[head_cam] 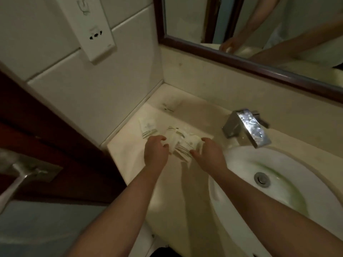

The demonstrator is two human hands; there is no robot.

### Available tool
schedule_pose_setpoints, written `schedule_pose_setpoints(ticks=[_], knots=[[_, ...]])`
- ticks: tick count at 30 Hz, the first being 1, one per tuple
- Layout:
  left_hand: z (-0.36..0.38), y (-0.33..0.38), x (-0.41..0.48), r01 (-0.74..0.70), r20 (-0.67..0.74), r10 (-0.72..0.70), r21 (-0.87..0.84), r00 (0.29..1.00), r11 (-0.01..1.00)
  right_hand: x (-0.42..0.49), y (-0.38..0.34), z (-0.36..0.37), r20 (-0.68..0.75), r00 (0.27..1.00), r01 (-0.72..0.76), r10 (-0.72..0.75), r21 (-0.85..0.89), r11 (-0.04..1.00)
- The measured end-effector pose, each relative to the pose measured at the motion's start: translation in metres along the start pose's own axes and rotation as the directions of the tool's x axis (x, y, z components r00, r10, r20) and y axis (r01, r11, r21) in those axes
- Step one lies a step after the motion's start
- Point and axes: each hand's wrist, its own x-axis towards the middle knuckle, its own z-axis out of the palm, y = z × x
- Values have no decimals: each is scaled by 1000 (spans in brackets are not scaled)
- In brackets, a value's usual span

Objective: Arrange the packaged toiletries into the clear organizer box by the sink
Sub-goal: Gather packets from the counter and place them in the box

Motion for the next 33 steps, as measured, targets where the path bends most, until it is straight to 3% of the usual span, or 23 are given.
schedule_pose_setpoints(ticks=[8,18,24,27,30,33], knots=[[14,6,46,-46,98,26,210,995,977,34,-16,16,-2,998,-60,60,-119,991],[-7,17,45,5,205,38,-208,978,978,25,-4,12,-72,974,-193,214,234,953],[-17,51,0,-30,263,129,-349,956,937,-24,15,-26,28,953,-242,301,667,704],[-8,74,-32,-174,250,255,-305,934,936,-66,42,-55,17,944,-216,329,786,579],[9,103,-85,-262,330,391,-372,859,890,-118,85,-88,-26,919,-163,393,882,442],[31,128,-153,-209,486,442,-461,754,862,-177,130,-117,-52,909,-92,414,943,321]])
